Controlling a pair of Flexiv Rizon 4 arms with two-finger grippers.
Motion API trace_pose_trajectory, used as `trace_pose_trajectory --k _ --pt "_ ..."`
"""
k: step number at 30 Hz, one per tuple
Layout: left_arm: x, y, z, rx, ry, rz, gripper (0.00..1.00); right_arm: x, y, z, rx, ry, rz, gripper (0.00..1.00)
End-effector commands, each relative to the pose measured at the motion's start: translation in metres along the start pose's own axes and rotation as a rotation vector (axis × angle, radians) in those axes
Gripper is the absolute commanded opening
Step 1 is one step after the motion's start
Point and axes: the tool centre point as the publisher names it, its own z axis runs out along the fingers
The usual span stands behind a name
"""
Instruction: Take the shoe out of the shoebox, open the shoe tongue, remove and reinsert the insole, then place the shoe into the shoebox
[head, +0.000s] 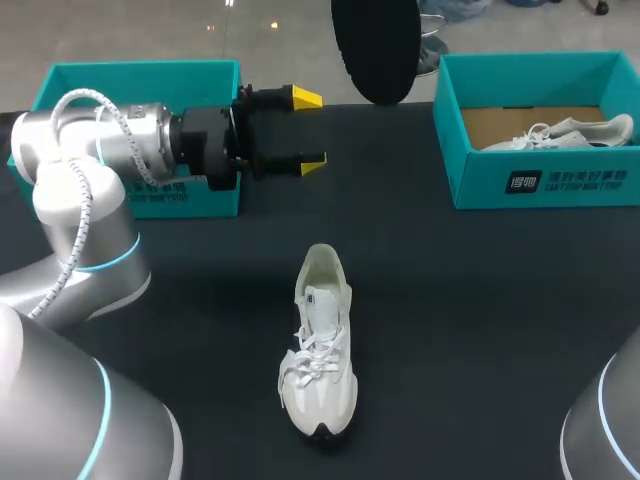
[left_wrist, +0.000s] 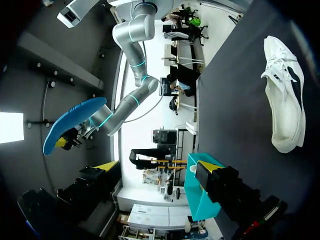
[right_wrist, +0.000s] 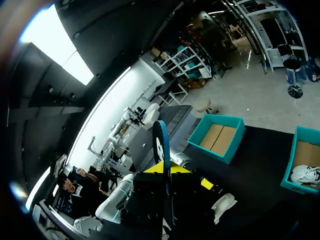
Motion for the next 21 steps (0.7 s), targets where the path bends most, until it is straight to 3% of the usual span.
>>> trace_pose_trajectory --k 1,8,18,21 --pt "0.0 0.0 0.001 -0.001 0.0 0.002 1.0 -0.021 -0.019 0.001 0.012 -0.008 0.083 0.0" --pt "0.006 -0.002 -0.003 -0.011 0.011 0.021 1.0 -0.059 -0.052 0.006 -0.003 -0.053 0.232 0.0" --pt "0.013 -0.007 -0.005 -0.014 0.03 0.054 1.0 -0.108 -0.091 0.043 0.029 -0.057 0.37 0.0" --pt "0.013 -0.007 -0.004 -0.018 0.033 0.063 1.0 -0.115 -0.097 0.053 0.081 -0.065 0.401 0.0"
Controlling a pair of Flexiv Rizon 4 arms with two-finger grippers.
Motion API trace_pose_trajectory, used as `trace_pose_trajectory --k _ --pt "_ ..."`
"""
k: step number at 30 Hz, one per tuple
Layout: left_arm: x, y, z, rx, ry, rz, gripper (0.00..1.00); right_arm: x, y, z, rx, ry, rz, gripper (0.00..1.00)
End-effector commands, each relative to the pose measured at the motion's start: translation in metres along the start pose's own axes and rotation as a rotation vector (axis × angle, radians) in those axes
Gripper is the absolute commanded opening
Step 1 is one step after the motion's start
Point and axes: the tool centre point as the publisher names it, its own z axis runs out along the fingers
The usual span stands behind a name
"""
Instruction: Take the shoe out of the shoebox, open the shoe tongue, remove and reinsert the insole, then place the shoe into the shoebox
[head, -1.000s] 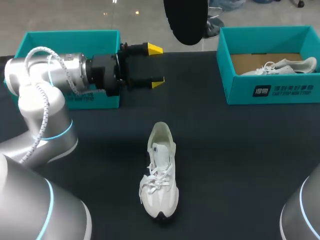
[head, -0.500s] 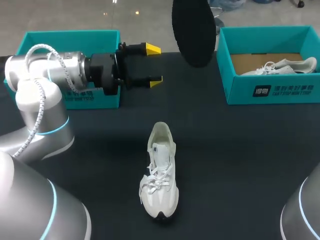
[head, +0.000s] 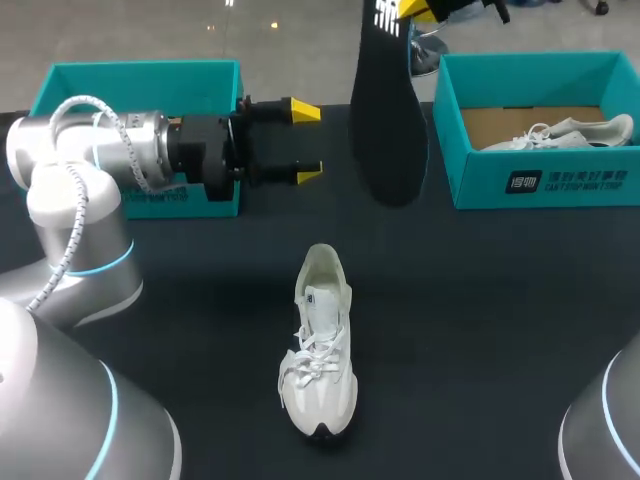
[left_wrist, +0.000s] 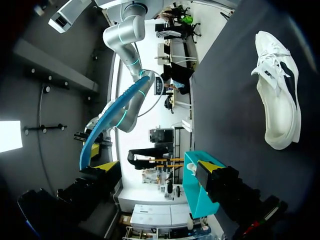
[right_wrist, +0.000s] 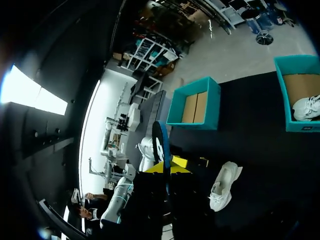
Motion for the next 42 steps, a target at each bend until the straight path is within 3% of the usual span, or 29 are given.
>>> trace_pose_trajectory --k 1,13,23,34,42 --pt "0.0 -0.001 0.001 -0.002 0.001 0.006 1.0 -0.012 -0.003 0.018 0.03 0.004 0.025 0.0" --pt "-0.01 -0.004 -0.003 0.036 -0.008 0.02 1.0 -0.04 -0.013 0.033 0.045 -0.011 0.098 0.0" --pt "-0.013 -0.01 -0.005 0.043 -0.013 0.042 1.0 -0.06 -0.008 0.064 0.061 0.049 0.139 0.0" --pt "-0.016 -0.017 -0.004 0.049 -0.032 0.07 1.0 -0.058 0.014 0.107 0.163 0.124 0.118 0.0" --pt "-0.015 -0.018 -0.002 0.044 -0.044 0.074 0.99 -0.051 0.02 0.116 0.196 0.142 0.101 0.0"
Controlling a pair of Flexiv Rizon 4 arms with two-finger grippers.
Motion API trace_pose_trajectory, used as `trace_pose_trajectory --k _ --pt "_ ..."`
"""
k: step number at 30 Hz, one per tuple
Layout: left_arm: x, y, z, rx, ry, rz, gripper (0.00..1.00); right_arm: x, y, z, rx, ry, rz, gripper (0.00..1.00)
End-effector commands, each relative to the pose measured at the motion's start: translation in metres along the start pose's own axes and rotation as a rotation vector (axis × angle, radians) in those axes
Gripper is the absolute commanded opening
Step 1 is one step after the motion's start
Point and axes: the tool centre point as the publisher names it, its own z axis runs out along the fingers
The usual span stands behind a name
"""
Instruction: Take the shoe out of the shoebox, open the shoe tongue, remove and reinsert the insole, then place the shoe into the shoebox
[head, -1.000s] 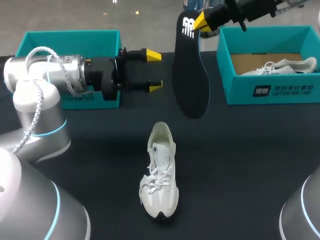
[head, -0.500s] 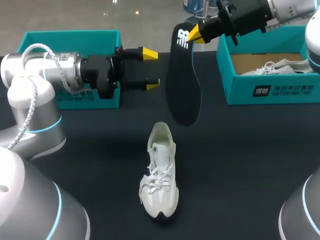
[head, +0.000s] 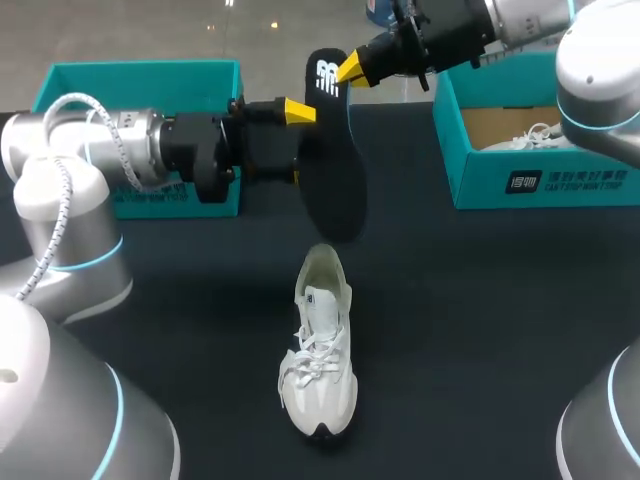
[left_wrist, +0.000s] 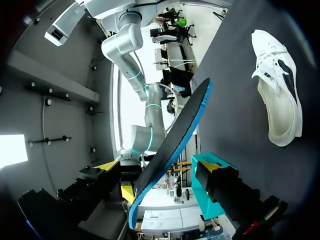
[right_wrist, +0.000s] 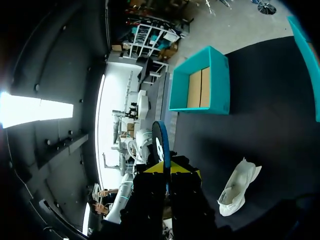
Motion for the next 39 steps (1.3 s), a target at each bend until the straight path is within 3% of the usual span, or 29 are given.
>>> trace_pose_trajectory --k 1,2,4,21,22,23,25,29,34,39 --pt "0.002 -0.001 0.002 -0.004 -0.01 -0.004 0.76 0.002 0.009 0.005 0.03 -0.006 0.003 0.0" --pt "0.002 -0.001 0.002 -0.004 -0.011 -0.003 0.4 0.001 0.008 0.006 0.032 -0.006 0.007 0.0" --pt "0.002 -0.001 0.002 -0.004 -0.023 -0.007 0.0 -0.002 0.006 0.007 0.032 -0.002 0.013 0.0" --pt "0.004 0.0 0.001 0.011 -0.025 -0.004 0.0 -0.003 0.002 0.012 0.002 0.01 0.032 0.01" --pt "0.005 0.001 0.001 0.016 -0.025 -0.011 0.0 -0.003 0.002 0.01 -0.005 -0.013 0.03 0.44" --pt "0.006 0.001 0.0 0.015 -0.024 -0.014 0.0 -0.004 0.002 0.008 -0.026 -0.027 0.024 1.0" --pt "0.009 0.003 0.0 0.012 -0.003 -0.018 0.0 -0.003 0.003 0.0 -0.069 -0.069 0.0 1.0" --pt "0.019 0.01 -0.002 0.002 0.028 -0.042 0.0 0.002 0.001 -0.029 -0.103 -0.276 -0.062 1.0" --pt "0.031 0.018 -0.004 -0.001 0.058 -0.07 0.0 0.032 0.002 -0.072 -0.097 -0.566 -0.204 1.0" --pt "0.041 0.017 0.001 -0.001 0.084 -0.064 0.0 0.061 0.005 -0.098 -0.071 -0.752 -0.365 1.0"
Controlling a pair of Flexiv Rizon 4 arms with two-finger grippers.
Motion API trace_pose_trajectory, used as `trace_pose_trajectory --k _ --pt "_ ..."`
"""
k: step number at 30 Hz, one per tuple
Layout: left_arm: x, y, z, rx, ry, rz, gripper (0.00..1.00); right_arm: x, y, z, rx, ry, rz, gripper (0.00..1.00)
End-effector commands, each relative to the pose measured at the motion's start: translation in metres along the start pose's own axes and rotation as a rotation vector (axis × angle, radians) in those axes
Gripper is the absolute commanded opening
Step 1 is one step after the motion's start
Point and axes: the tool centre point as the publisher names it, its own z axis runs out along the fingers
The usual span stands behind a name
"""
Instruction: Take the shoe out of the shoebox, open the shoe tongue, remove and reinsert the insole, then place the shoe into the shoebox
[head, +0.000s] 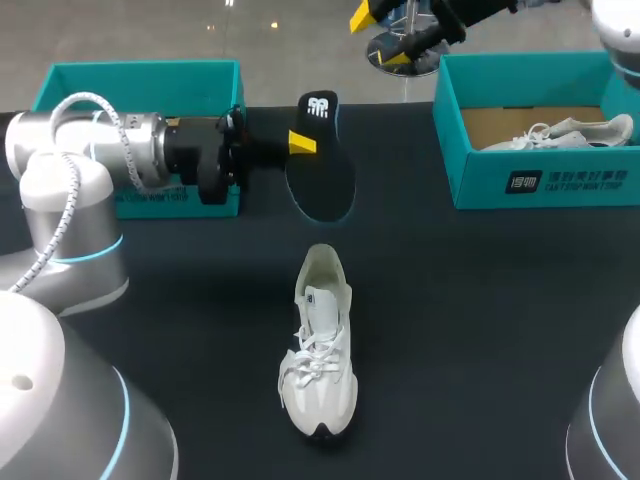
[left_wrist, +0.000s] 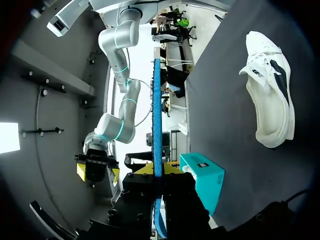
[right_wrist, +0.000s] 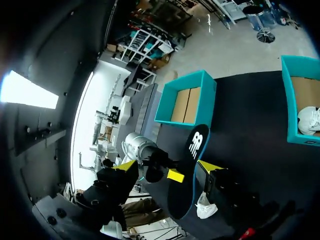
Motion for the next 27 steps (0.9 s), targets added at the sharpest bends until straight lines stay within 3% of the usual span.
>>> trace_pose_trajectory --k 1,11,17,22,27 --pt "0.006 0.003 0.007 0.004 0.016 0.002 0.0 0.022 0.009 -0.047 0.046 -0.516 -0.266 1.0" --pt "0.009 0.003 0.017 -0.001 0.041 0.009 0.0 0.035 0.005 -0.041 0.094 -0.706 -0.49 1.0" --pt "0.009 0.004 0.021 -0.011 0.057 0.016 0.0 0.03 -0.02 -0.031 0.123 -0.761 -0.599 1.0" --pt "0.009 0.006 0.02 -0.007 0.067 0.01 0.0 0.039 -0.035 -0.037 0.087 -0.795 -0.633 1.0" --pt "0.015 0.011 0.019 -0.006 0.091 -0.024 0.0 0.041 -0.045 -0.041 0.119 -0.803 -0.644 1.0"
